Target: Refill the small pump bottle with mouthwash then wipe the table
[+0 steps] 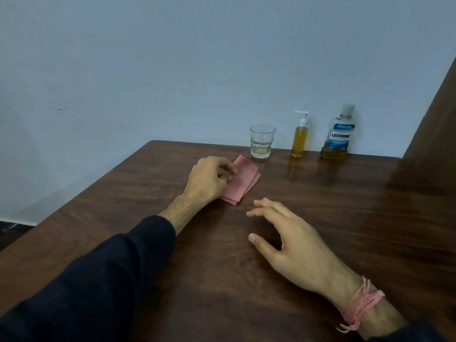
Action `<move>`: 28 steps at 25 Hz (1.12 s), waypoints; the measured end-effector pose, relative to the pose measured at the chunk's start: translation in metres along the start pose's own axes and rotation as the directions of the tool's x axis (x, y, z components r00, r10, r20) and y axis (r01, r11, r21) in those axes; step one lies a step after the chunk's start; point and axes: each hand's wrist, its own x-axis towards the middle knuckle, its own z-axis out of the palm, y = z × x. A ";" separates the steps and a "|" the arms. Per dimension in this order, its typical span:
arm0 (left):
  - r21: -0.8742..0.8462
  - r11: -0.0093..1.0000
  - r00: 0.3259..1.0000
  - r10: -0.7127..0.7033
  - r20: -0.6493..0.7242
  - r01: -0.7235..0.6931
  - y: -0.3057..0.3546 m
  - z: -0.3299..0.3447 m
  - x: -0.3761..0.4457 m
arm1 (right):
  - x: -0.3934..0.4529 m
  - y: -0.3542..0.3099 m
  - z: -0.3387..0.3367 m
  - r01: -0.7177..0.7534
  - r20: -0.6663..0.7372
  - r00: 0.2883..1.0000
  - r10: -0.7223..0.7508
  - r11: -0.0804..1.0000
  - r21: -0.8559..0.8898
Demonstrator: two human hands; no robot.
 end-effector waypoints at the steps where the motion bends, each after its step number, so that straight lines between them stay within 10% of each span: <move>1: 0.010 1.000 1.000 -0.007 0.008 0.007 -0.005 0.003 0.011 | 0.000 0.000 0.001 0.000 0.001 1.000 0.000 1.000 0.000; 28: 0.197 0.978 0.994 -0.089 0.068 0.074 -0.037 0.032 0.115 | 0.004 0.004 0.000 -0.123 -0.143 0.982 0.121 0.992 -0.003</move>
